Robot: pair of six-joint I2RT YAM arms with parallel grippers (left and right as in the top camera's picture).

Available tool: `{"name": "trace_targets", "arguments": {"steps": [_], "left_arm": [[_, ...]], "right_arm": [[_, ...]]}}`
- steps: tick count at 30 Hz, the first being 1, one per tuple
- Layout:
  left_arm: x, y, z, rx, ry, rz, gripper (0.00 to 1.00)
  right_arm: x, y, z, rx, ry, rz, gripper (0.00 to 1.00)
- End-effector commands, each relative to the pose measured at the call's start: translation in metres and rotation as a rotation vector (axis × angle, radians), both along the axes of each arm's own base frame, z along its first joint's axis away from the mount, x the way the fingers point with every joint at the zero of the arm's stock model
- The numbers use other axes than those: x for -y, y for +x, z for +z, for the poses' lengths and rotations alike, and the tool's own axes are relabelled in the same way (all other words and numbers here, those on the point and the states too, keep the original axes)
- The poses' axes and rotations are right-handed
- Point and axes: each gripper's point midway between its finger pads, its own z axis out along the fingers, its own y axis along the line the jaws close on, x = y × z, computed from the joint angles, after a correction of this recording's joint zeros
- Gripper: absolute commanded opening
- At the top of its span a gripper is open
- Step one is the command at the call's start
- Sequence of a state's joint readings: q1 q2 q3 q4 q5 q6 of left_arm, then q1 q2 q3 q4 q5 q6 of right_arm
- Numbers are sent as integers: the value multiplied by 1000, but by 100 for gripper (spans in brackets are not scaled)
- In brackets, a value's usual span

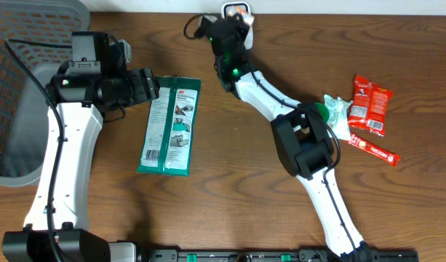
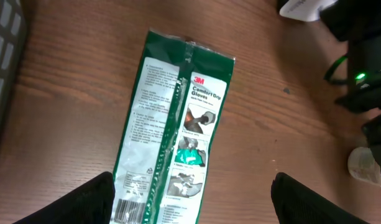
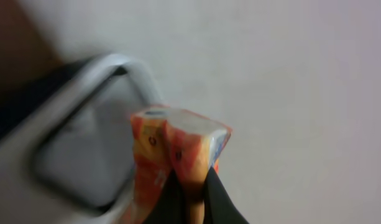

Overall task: Scan the item barcode
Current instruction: 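Carry the orange box right and drop it near the jar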

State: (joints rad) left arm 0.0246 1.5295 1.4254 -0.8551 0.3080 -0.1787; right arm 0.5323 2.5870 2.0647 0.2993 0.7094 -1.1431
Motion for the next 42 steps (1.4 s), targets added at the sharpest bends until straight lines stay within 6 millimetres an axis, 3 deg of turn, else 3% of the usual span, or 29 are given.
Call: {"name": "trace_targets", "arguments": {"steps": [1,2,5,8,13,15,21,24,28,29,31,32,34,37,38,42], "left_arm": [[-3,3,8,24,11,-1,81],[-3,3,8,25,11,-1,80],[-3,3,8,25,11,-1,80],[-3,3,8,25,12,-1,80],[-3,3,8,25,11,-1,81],[-3,3,8,25,11,-1,81],[-3,3,8,25,12,-1,81],[-3,3,8,25,11,-1,81],[-3,3,8,25,12,-1,81],[-3,3,8,25,11,-1,81],[-3,3,8,24,12,-1,81],[-3,3,8,24,12,-1,81],[-3,3,8,25,12,-1,81],[-3,3,8,25,11,-1,81],[-3,3,8,24,12,-1,81],[-3,3,8,25,12,-1,81]], "right_arm": [[8,7,34,59,-218,15,1],[5,8,34,39,-341,50,1],[6,11,26,9,-357,80,1],[11,13,11,-23,-203,79,1],[19,13,24,41,-11,13,1],[17,11,44,72,48,19,1],[26,-17,142,108,326,11,1],[38,-48,177,23,497,1,1],[78,-121,203,-188,776,-106,1],[86,-133,201,-232,813,-132,1],[121,-170,189,-369,933,-261,1],[134,-179,183,-402,955,-311,1],[181,-204,160,-489,975,-503,1],[233,-227,131,-577,990,-705,1],[258,-236,111,-632,1022,-788,1],[313,-250,59,-682,1095,-957,1]]}}
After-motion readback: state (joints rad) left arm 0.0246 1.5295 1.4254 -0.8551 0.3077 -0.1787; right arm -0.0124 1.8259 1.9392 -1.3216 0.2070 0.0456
